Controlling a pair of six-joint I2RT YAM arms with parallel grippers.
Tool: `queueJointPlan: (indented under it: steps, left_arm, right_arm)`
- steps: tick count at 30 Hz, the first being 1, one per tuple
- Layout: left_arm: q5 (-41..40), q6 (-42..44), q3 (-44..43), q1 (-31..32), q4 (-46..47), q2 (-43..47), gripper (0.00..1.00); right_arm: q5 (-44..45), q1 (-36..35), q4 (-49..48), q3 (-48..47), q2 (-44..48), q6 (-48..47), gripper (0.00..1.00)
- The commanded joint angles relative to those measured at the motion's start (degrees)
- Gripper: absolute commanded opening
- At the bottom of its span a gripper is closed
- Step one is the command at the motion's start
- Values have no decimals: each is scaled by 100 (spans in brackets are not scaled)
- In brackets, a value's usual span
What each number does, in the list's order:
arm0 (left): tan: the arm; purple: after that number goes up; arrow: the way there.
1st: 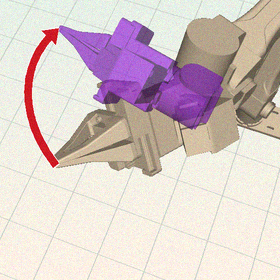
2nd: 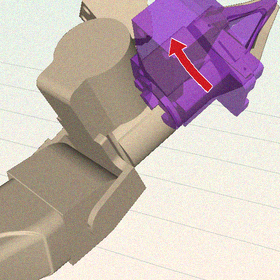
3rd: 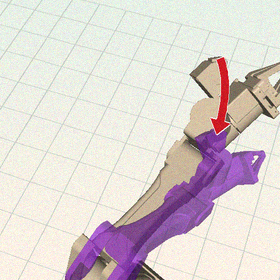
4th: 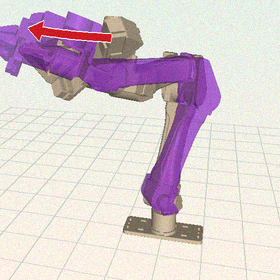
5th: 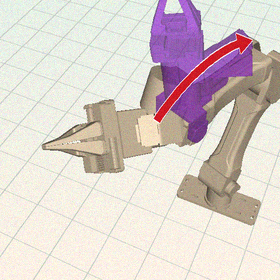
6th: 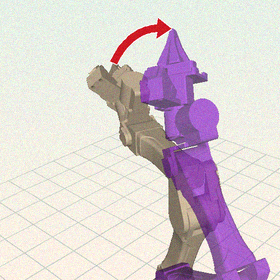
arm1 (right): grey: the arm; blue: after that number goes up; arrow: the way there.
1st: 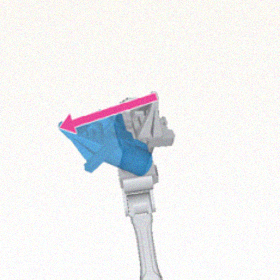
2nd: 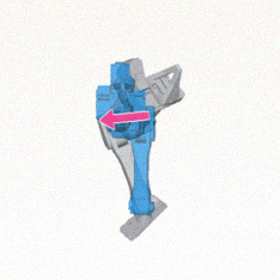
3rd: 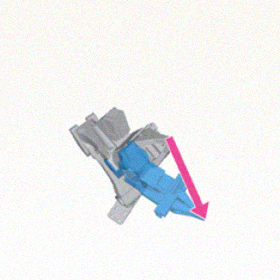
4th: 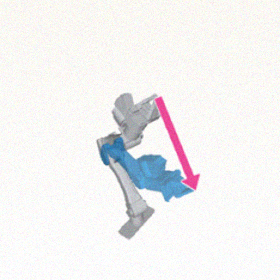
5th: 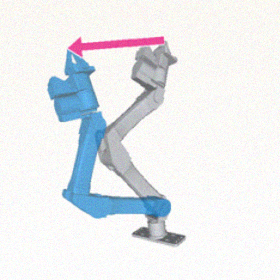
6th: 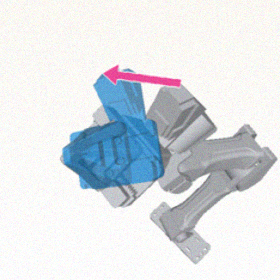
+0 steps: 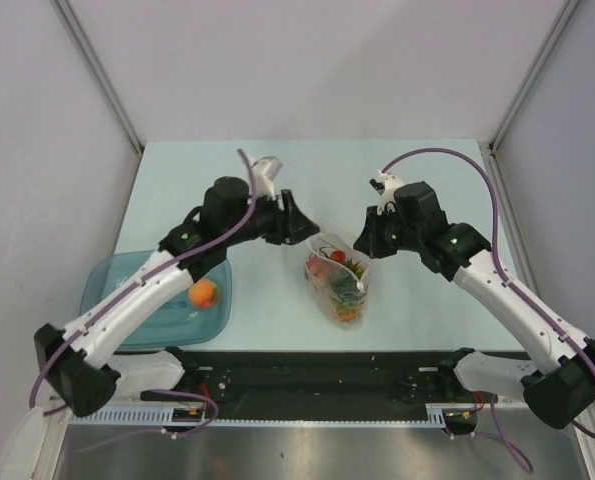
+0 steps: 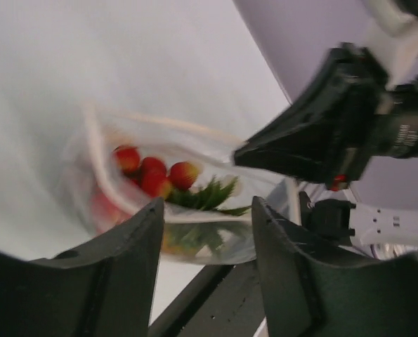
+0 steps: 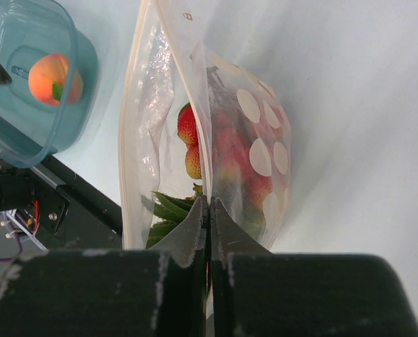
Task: Open the zip-top bag and remove the fake food
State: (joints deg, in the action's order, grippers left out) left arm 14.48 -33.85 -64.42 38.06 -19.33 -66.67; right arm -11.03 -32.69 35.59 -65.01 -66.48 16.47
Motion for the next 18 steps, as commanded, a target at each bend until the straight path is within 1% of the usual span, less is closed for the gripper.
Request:
queueJointPlan:
  steps: [1, 2, 5, 6, 7, 9, 14, 18]
  left_arm:
    - [608, 1116, -1131, 605, -9, -810, 52]
    - [583, 1256, -1273, 675, -96, -1117, 50]
    - [617, 1476, -1757, 825, -430, -1523, 44]
    - [591, 1530, -1888, 843, -683, -1802, 40]
    - [565, 1591, -2133, 852, -825, -1927, 37]
    - [600, 1732, -2319, 887, -1123, -2225, 31]
    - [705, 1890, -2400, 957, -1327, -2394, 29]
    - [784, 1969, -2154, 1036, -1416, -2359, 28]
  right_arm:
    - [-75, 17, 26, -310, 21, 5, 0]
    - [-84, 17, 35, -328, 21, 5, 0]
    - [-93, 17, 97, -398, 65, 5, 0]
    - [-93, 8, 114, -415, 100, 5, 0]
    - [-75, 17, 123, -424, 109, 23, 0]
    - [-49, 8, 132, -442, 187, 49, 0]
    - [30, 17, 132, -477, 302, 154, 0]
    - [48, 17, 106, -504, 329, 190, 0]
